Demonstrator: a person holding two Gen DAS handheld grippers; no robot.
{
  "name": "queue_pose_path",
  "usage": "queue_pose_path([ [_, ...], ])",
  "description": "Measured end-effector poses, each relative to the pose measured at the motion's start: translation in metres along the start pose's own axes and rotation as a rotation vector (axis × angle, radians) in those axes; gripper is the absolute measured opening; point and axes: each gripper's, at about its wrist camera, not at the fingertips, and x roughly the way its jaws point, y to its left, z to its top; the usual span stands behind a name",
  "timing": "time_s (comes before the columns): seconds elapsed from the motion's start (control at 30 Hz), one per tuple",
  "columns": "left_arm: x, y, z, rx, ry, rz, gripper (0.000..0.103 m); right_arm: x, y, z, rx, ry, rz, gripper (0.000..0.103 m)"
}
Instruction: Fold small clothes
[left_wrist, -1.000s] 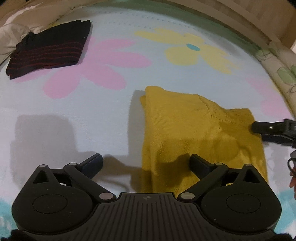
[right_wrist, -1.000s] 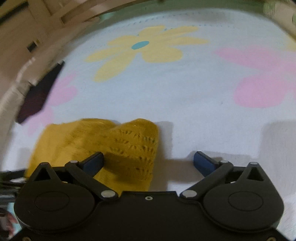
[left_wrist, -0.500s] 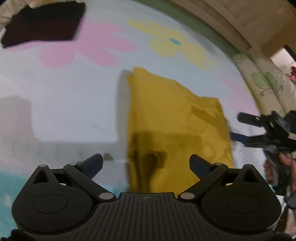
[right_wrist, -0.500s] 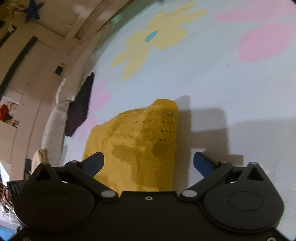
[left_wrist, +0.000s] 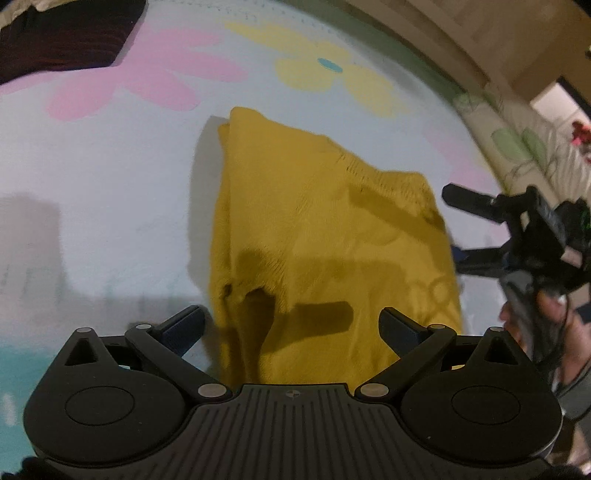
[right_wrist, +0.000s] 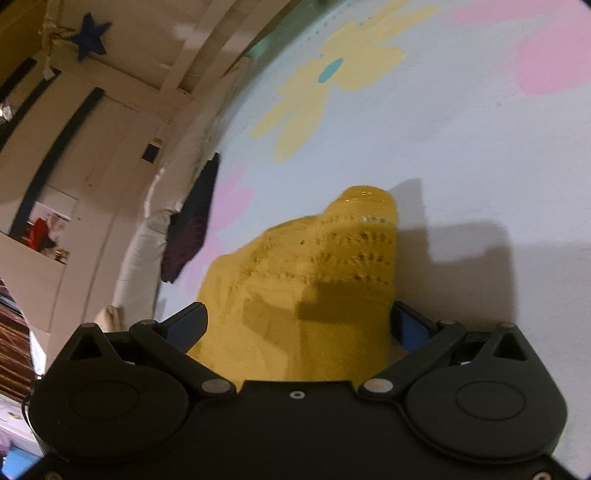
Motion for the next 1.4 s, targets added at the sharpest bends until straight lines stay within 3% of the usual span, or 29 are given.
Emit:
queue_pose_path([
  [0.17,0.01,0.0,0.007,-0.028,-0.034,-0.05,0.102,0.006,0.001,0.001,-0.025,-0.006,0.054,0.103],
  [0.27,0.012,-0.004,0.011,-0.036,-0.043,-0.035,0.1,0.01,0.003,0.0,-0.052,0.002,0.085,0.103],
  [0.3,0.012,-0.006,0.011,-0.027,-0.041,-0.025,0.095,0.011,0.004,0.0,-0.063,0.005,0.094,0.103],
  [0.37,0.01,-0.011,0.012,0.01,-0.045,0.021,0.074,0.014,0.009,-0.002,-0.092,0.018,0.094,0.102],
  [0.4,0.009,-0.013,0.012,0.025,-0.05,0.042,0.052,0.014,0.012,-0.003,-0.111,0.019,0.078,0.1],
  [0.43,0.009,-0.013,0.012,0.027,-0.047,0.054,0.041,0.015,0.015,-0.004,-0.131,0.019,0.047,0.087],
  [0.47,0.008,-0.013,0.012,0.018,-0.047,0.068,0.038,0.016,0.019,-0.005,-0.15,0.021,0.014,0.064],
  [0.53,0.005,-0.012,0.014,-0.014,-0.059,0.057,0.021,0.015,0.023,-0.007,-0.183,0.016,-0.058,0.043],
  [0.67,-0.009,-0.027,0.016,-0.005,-0.091,0.058,0.018,0.005,0.031,-0.007,-0.18,0.017,-0.099,0.039],
  [0.97,-0.045,-0.091,-0.013,0.088,-0.115,-0.051,0.017,-0.066,0.081,-0.018,-0.251,-0.016,-0.11,0.038],
  [1.2,-0.052,-0.138,-0.062,0.159,-0.106,-0.11,0.017,-0.137,0.072,-0.057,-0.213,-0.034,-0.156,0.038],
  [1.4,-0.031,-0.157,-0.108,0.133,-0.042,-0.144,0.017,-0.174,0.046,-0.09,-0.176,-0.033,-0.212,0.038],
])
